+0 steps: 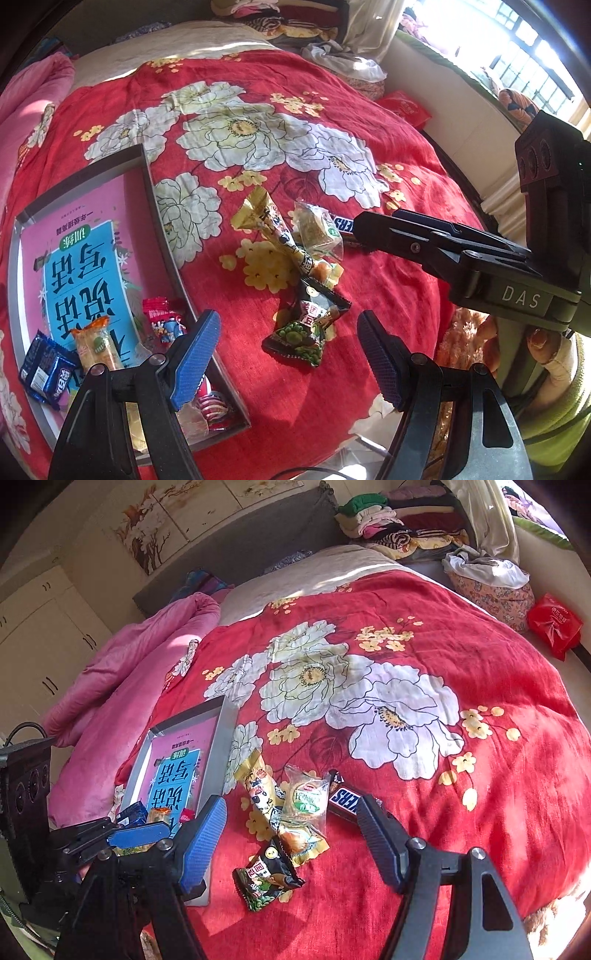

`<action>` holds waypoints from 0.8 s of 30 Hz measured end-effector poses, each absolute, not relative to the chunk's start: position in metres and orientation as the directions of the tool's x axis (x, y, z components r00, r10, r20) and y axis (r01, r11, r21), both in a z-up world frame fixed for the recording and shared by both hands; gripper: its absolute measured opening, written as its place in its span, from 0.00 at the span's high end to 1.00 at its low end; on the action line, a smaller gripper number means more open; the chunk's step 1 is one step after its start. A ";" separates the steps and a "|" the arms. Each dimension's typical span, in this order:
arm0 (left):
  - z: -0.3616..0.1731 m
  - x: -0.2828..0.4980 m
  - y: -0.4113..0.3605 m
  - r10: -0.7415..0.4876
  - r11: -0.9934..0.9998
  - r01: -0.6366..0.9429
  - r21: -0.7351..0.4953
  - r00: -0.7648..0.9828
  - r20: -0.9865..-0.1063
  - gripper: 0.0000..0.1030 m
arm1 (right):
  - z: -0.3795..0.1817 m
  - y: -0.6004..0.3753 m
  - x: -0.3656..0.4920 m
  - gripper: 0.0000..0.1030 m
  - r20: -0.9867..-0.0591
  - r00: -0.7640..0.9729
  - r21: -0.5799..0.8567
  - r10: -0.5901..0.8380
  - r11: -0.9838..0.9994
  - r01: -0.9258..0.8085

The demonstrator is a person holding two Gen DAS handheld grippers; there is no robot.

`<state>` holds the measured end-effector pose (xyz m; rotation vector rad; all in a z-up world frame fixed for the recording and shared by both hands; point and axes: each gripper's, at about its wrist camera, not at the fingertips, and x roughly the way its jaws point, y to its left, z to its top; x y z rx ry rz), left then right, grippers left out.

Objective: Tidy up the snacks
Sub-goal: 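Grasp the green-pea snack bag with left tool while right tool grasps round biscuit pack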

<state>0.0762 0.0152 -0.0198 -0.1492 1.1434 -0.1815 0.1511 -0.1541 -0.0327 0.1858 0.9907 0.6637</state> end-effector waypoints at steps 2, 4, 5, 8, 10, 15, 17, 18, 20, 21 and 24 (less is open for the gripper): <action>-0.025 0.078 0.014 -0.220 0.975 0.070 -0.210 0.394 -0.892 0.25 | -0.042 -0.151 0.154 0.29 -0.721 0.345 0.451 0.601 0.784 -0.426; -0.030 0.080 0.012 -0.226 0.974 0.074 -0.215 0.385 -0.895 0.25 | -0.050 -0.149 0.157 0.29 -0.722 0.319 0.476 0.614 0.775 -0.415; -0.033 0.080 0.012 -0.229 0.973 0.075 -0.217 0.380 -0.896 0.25 | -0.054 -0.149 0.159 0.30 -0.722 0.305 0.490 0.621 0.771 -0.408; -0.040 0.083 0.010 -0.239 0.971 0.078 -0.226 0.363 -0.901 0.25 | -0.065 -0.148 0.166 0.34 -0.722 0.274 0.524 0.635 0.761 -0.383; -0.044 0.085 0.008 -0.245 0.970 0.084 -0.230 0.355 -0.902 0.25 | -0.072 -0.148 0.169 0.36 -0.715 0.258 0.551 0.650 0.751 -0.366; -0.049 0.090 -0.001 -0.253 0.967 0.119 -0.226 0.341 -0.905 0.24 | -0.087 -0.147 0.179 0.40 -0.718 0.219 0.588 0.660 0.744 -0.317; -0.051 0.092 -0.005 -0.256 0.965 0.134 -0.223 0.334 -0.907 0.24 | -0.092 -0.145 0.182 0.41 -0.719 0.206 0.598 0.664 0.742 -0.304; -0.053 0.093 -0.007 -0.256 0.965 0.139 -0.222 0.330 -0.909 0.24 | -0.094 -0.144 0.183 0.41 -0.717 0.199 0.605 0.668 0.738 -0.300; -0.056 0.095 -0.009 -0.256 0.965 0.146 -0.219 0.321 -0.912 0.24 | -0.097 -0.142 0.184 0.42 -0.715 0.192 0.610 0.672 0.734 -0.298; -0.058 0.096 -0.010 -0.257 0.964 0.151 -0.219 0.318 -0.913 0.24 | -0.098 -0.141 0.185 0.42 -0.712 0.187 0.615 0.677 0.730 -0.297; -0.065 0.098 -0.014 -0.255 0.963 0.165 -0.213 0.305 -0.918 0.24 | -0.100 -0.138 0.189 0.43 -0.702 0.177 0.633 0.689 0.719 -0.288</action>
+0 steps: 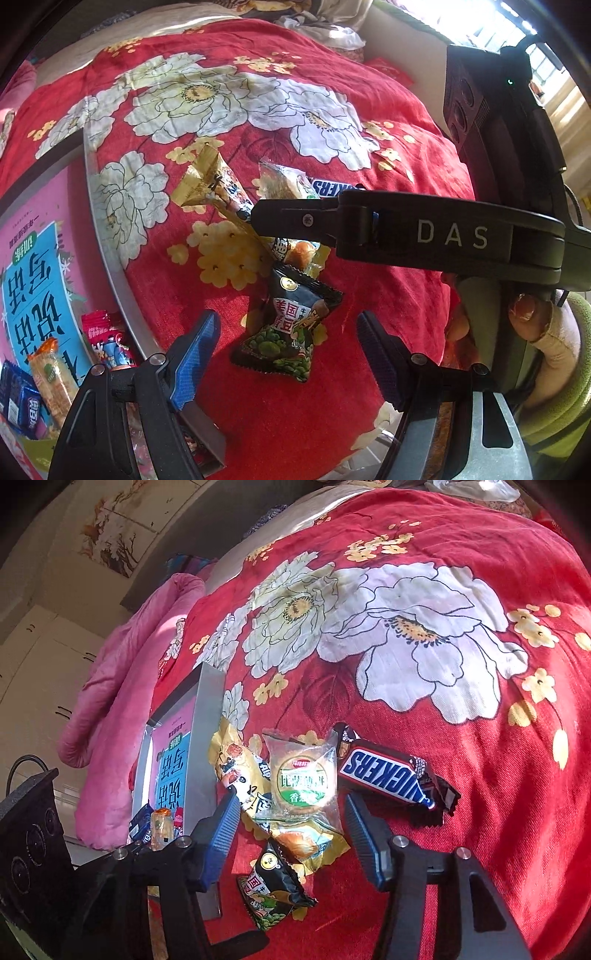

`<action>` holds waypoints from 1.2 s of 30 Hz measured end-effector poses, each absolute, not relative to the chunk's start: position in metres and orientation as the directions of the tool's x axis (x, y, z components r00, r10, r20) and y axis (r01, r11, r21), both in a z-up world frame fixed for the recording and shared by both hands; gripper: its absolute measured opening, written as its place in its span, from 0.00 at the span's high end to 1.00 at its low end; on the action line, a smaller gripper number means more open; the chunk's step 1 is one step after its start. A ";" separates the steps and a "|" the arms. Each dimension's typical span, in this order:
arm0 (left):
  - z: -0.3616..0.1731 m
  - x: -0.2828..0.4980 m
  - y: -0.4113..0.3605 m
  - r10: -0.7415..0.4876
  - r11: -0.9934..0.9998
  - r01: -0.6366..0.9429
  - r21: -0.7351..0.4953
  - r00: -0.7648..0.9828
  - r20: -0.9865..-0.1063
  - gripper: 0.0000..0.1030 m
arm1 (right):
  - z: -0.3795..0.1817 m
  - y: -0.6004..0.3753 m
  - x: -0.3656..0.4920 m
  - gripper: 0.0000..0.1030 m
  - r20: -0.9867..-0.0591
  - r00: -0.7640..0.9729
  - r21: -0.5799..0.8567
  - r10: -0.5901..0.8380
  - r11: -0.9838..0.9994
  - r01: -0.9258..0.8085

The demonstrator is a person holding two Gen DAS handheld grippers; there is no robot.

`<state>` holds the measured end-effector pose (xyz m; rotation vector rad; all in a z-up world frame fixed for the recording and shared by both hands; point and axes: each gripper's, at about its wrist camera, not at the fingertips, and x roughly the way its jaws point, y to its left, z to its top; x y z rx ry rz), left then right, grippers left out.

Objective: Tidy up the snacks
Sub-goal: 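Grasp the green-pea snack bag with left tool while right tool grasps round biscuit pack, then carry the pea snack bag and biscuit pack over the tray with both tools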

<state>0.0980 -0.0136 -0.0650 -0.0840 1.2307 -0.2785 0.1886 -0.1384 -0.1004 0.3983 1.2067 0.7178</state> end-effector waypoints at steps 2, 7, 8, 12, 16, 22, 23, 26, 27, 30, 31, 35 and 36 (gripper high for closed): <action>-0.069 0.099 -0.014 -0.257 0.962 0.169 -0.214 0.298 -0.919 0.24 | -0.101 -0.138 0.191 0.43 -0.693 0.174 0.646 0.700 0.710 -0.280; -0.074 0.102 -0.011 -0.264 0.961 0.160 -0.225 0.292 -0.919 0.25 | -0.102 -0.147 0.192 0.43 -0.667 0.171 0.682 0.725 0.686 -0.254; -0.074 0.102 -0.011 -0.265 0.961 0.160 -0.226 0.292 -0.919 0.25 | -0.103 -0.150 0.192 0.43 -0.661 0.171 0.690 0.731 0.681 -0.245; -0.075 0.105 -0.010 -0.270 0.960 0.154 -0.233 0.291 -0.918 0.25 | -0.108 -0.156 0.196 0.43 -0.655 0.176 0.706 0.735 0.678 -0.205; -0.078 0.108 -0.011 -0.272 0.959 0.155 -0.236 0.287 -0.918 0.25 | -0.109 -0.149 0.198 0.48 -0.670 0.171 0.690 0.722 0.691 -0.216; -0.088 0.114 -0.018 -0.287 0.955 0.159 -0.252 0.264 -0.921 0.34 | -0.114 -0.147 0.198 0.62 -0.692 0.179 0.660 0.700 0.713 -0.236; -0.091 0.115 -0.020 -0.277 0.957 0.162 -0.242 0.260 -0.925 0.34 | -0.114 -0.148 0.197 0.63 -0.685 0.179 0.666 0.706 0.707 -0.238; -0.096 0.117 -0.027 -0.257 0.960 0.175 -0.217 0.255 -0.932 0.40 | -0.109 -0.152 0.195 0.63 -0.683 0.190 0.659 0.705 0.708 -0.255; -0.098 0.117 -0.028 -0.259 0.960 0.172 -0.220 0.254 -0.932 0.45 | -0.107 -0.153 0.194 0.64 -0.681 0.191 0.660 0.707 0.705 -0.257; -0.102 0.119 -0.031 -0.254 0.961 0.174 -0.215 0.240 -0.937 0.57 | -0.102 -0.157 0.191 0.65 -0.673 0.201 0.663 0.712 0.701 -0.264; -0.102 0.119 -0.031 -0.253 0.961 0.176 -0.214 0.241 -0.937 0.58 | -0.099 -0.159 0.190 0.65 -0.671 0.206 0.661 0.712 0.701 -0.267; -0.100 0.119 -0.030 -0.258 0.960 0.171 -0.220 0.243 -0.935 0.64 | -0.097 -0.162 0.188 0.67 -0.676 0.210 0.651 0.706 0.706 -0.279; -0.099 0.118 -0.029 -0.258 0.961 0.167 -0.222 0.243 -0.935 0.66 | -0.097 -0.161 0.188 0.67 -0.681 0.210 0.645 0.702 0.710 -0.283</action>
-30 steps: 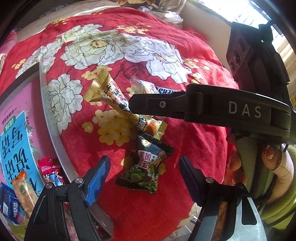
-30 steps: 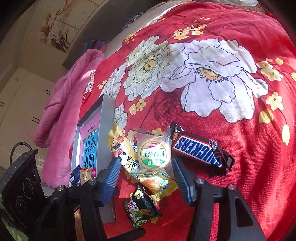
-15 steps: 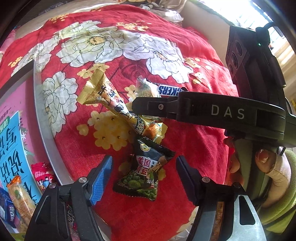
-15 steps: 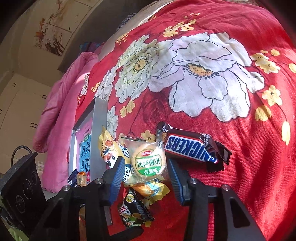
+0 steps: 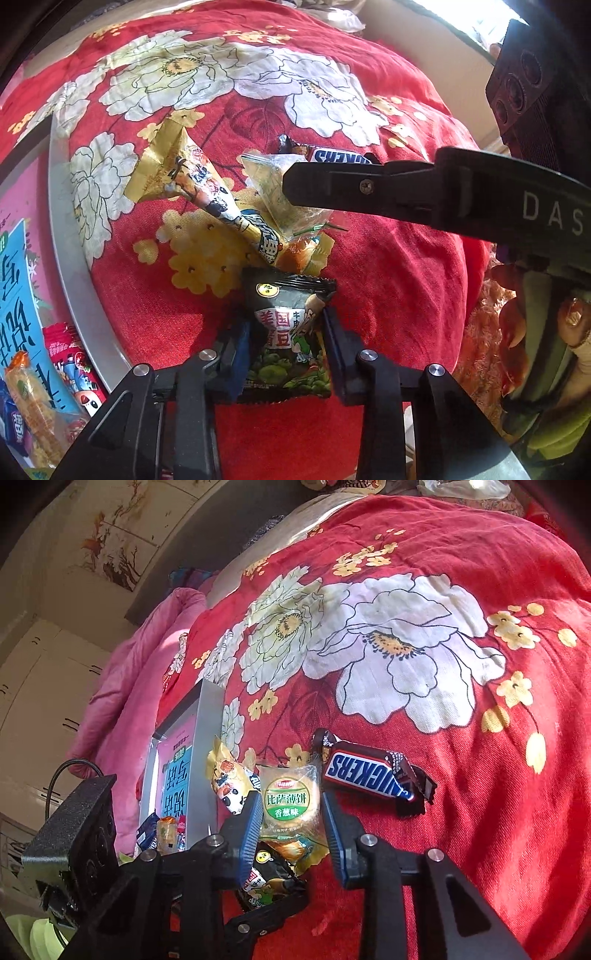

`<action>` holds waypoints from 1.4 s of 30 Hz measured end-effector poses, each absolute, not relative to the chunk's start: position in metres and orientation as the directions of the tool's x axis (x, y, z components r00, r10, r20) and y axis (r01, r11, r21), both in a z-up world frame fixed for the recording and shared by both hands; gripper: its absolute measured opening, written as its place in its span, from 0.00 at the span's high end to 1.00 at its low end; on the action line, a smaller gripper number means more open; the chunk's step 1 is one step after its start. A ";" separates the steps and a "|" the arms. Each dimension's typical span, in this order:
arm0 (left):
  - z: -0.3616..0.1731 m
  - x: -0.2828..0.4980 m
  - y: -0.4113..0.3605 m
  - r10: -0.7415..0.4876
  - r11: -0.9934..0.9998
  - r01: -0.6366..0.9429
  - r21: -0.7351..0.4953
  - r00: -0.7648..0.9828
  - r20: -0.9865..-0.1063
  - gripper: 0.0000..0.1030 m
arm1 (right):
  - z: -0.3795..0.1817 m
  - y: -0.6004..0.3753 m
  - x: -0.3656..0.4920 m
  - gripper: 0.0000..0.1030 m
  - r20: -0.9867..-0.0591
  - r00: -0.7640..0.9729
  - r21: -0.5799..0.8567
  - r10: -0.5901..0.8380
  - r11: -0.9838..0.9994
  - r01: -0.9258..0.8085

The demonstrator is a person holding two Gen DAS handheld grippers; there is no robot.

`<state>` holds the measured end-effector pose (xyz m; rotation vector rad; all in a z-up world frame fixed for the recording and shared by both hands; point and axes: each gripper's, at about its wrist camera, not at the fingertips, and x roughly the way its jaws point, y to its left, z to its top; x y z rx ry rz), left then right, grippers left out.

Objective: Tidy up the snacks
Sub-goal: 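Carry the pea snack bag and biscuit pack over the tray with both tools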

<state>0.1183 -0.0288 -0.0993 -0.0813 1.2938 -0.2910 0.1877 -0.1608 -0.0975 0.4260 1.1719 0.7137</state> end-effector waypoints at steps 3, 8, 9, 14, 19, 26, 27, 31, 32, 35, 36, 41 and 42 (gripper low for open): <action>-0.097 0.113 -0.022 -0.266 0.960 0.152 -0.234 0.247 -0.932 0.70 | -0.097 -0.154 0.189 0.66 -0.694 0.204 0.626 0.690 0.719 -0.302; -0.095 0.107 -0.012 -0.272 0.961 0.126 -0.247 0.258 -0.927 0.70 | -0.102 -0.137 0.191 0.66 -0.736 0.188 0.575 0.650 0.747 -0.334; -0.093 0.107 -0.011 -0.274 0.961 0.119 -0.251 0.260 -0.926 0.70 | -0.104 -0.135 0.191 0.66 -0.740 0.189 0.568 0.645 0.751 -0.337; -0.083 0.104 -0.007 -0.284 0.958 0.107 -0.264 0.283 -0.916 0.70 | -0.096 -0.138 0.185 0.67 -0.720 0.216 0.568 0.660 0.739 -0.362; -0.069 0.098 0.005 -0.294 0.956 0.086 -0.281 0.311 -0.904 0.71 | -0.080 -0.148 0.179 0.67 -0.701 0.240 0.576 0.672 0.731 -0.365; -0.047 0.090 0.020 -0.287 0.955 0.046 -0.292 0.369 -0.884 0.71 | -0.055 -0.151 0.168 0.67 -0.686 0.273 0.557 0.675 0.728 -0.400; -0.043 0.089 0.023 -0.284 0.956 0.039 -0.292 0.379 -0.881 0.71 | -0.051 -0.150 0.166 0.67 -0.683 0.279 0.552 0.675 0.727 -0.409; -0.027 0.080 0.041 -0.273 0.954 0.005 -0.299 0.421 -0.865 0.71 | -0.036 -0.144 0.157 0.67 -0.668 0.285 0.546 0.688 0.713 -0.441; -0.023 0.079 0.044 -0.270 0.954 -0.003 -0.301 0.431 -0.861 0.71 | -0.033 -0.142 0.155 0.67 -0.664 0.284 0.545 0.691 0.708 -0.449; -0.013 0.072 0.058 -0.256 0.953 -0.029 -0.302 0.461 -0.850 0.71 | -0.022 -0.135 0.148 0.67 -0.650 0.283 0.548 0.706 0.692 -0.470; -0.010 0.069 0.063 -0.251 0.952 -0.040 -0.304 0.469 -0.847 0.71 | -0.018 -0.133 0.146 0.67 -0.645 0.282 0.547 0.711 0.686 -0.479; 0.000 0.054 0.089 -0.219 0.947 -0.096 -0.306 0.503 -0.836 0.71 | -0.007 -0.118 0.136 0.67 -0.633 0.264 0.544 0.728 0.661 -0.518; 0.001 0.051 0.094 -0.212 0.947 -0.105 -0.304 0.509 -0.834 0.71 | -0.005 -0.115 0.134 0.67 -0.631 0.256 0.548 0.733 0.654 -0.521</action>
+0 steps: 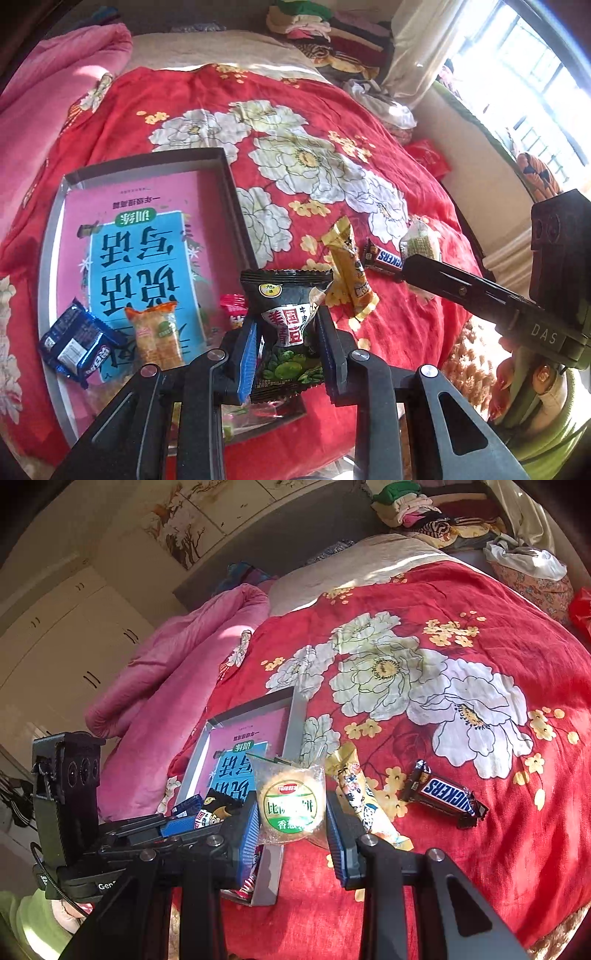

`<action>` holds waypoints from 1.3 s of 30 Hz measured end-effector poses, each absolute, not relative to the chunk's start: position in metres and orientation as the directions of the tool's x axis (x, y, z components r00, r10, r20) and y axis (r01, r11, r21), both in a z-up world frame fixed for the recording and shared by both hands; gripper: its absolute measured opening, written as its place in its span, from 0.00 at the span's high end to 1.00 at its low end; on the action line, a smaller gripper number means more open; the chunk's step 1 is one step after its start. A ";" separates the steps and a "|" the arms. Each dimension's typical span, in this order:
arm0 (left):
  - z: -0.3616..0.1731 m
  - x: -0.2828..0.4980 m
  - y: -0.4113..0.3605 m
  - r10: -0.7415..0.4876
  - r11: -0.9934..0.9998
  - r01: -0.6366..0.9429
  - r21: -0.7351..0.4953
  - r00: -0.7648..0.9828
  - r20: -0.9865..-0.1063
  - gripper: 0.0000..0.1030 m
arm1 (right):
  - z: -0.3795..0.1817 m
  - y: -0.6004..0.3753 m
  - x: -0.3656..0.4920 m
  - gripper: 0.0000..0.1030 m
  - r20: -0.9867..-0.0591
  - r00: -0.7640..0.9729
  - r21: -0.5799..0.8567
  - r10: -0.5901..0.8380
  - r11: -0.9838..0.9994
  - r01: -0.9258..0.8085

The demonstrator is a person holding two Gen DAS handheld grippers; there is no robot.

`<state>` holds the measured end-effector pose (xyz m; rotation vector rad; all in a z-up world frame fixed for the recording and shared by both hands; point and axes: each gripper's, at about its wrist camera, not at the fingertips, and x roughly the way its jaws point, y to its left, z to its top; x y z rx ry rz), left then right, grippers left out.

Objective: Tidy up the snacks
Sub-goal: 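Carry the pea snack bag and biscuit pack over the tray with both tools, then open left tool to drop pea bag in tray while right tool releases biscuit pack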

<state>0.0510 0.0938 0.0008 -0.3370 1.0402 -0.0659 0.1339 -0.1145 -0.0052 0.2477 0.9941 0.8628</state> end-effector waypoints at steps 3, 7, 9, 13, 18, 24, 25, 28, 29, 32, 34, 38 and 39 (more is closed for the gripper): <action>0.003 0.041 0.110 -0.194 0.943 -0.135 -0.305 0.521 -0.831 0.71 | -0.003 -0.105 0.128 0.67 -0.632 0.237 0.544 0.738 0.640 -0.542; 0.005 0.029 0.127 -0.173 0.934 -0.177 -0.310 0.535 -0.827 0.71 | 0.001 -0.092 0.120 0.67 -0.636 0.217 0.534 0.741 0.625 -0.569; 0.005 0.023 0.136 -0.161 0.930 -0.196 -0.311 0.542 -0.824 0.71 | 0.001 -0.087 0.116 0.67 -0.639 0.206 0.531 0.741 0.619 -0.579; 0.008 0.011 0.155 -0.137 0.917 -0.241 -0.318 0.559 -0.818 0.71 | 0.001 -0.077 0.109 0.67 -0.648 0.188 0.520 0.738 0.609 -0.599; 0.012 -0.001 0.178 -0.100 0.902 -0.290 -0.318 0.577 -0.810 0.71 | -0.002 -0.065 0.101 0.67 -0.661 0.162 0.510 0.732 0.598 -0.618; 0.007 -0.017 0.200 -0.059 0.890 -0.340 -0.305 0.576 -0.815 0.71 | -0.010 -0.047 0.092 0.67 -0.690 0.122 0.492 0.713 0.586 -0.644; 0.005 -0.020 0.203 -0.060 0.885 -0.348 -0.309 0.573 -0.817 0.71 | -0.013 -0.043 0.090 0.67 -0.695 0.115 0.490 0.710 0.584 -0.647; -0.002 -0.026 0.211 -0.051 0.876 -0.373 -0.307 0.560 -0.827 0.71 | -0.019 -0.032 0.086 0.67 -0.712 0.093 0.478 0.696 0.577 -0.662; -0.004 -0.028 0.214 -0.051 0.874 -0.377 -0.308 0.557 -0.829 0.71 | -0.022 -0.028 0.084 0.67 -0.717 0.084 0.477 0.692 0.575 -0.664; -0.010 -0.031 0.218 -0.044 0.870 -0.391 -0.301 0.546 -0.837 0.71 | -0.027 -0.017 0.080 0.67 -0.730 0.076 0.458 0.679 0.569 -0.682; -0.014 -0.032 0.220 -0.042 0.868 -0.397 -0.299 0.541 -0.840 0.71 | -0.028 -0.011 0.077 0.67 -0.735 0.076 0.445 0.673 0.565 -0.694; -0.020 -0.031 0.221 -0.046 0.865 -0.403 -0.300 0.532 -0.846 0.71 | -0.033 0.000 0.075 0.67 -0.753 0.083 0.412 0.653 0.565 -0.715; -0.021 -0.030 0.221 -0.045 0.865 -0.404 -0.298 0.529 -0.847 0.71 | -0.035 0.001 0.075 0.67 -0.755 0.083 0.408 0.650 0.565 -0.717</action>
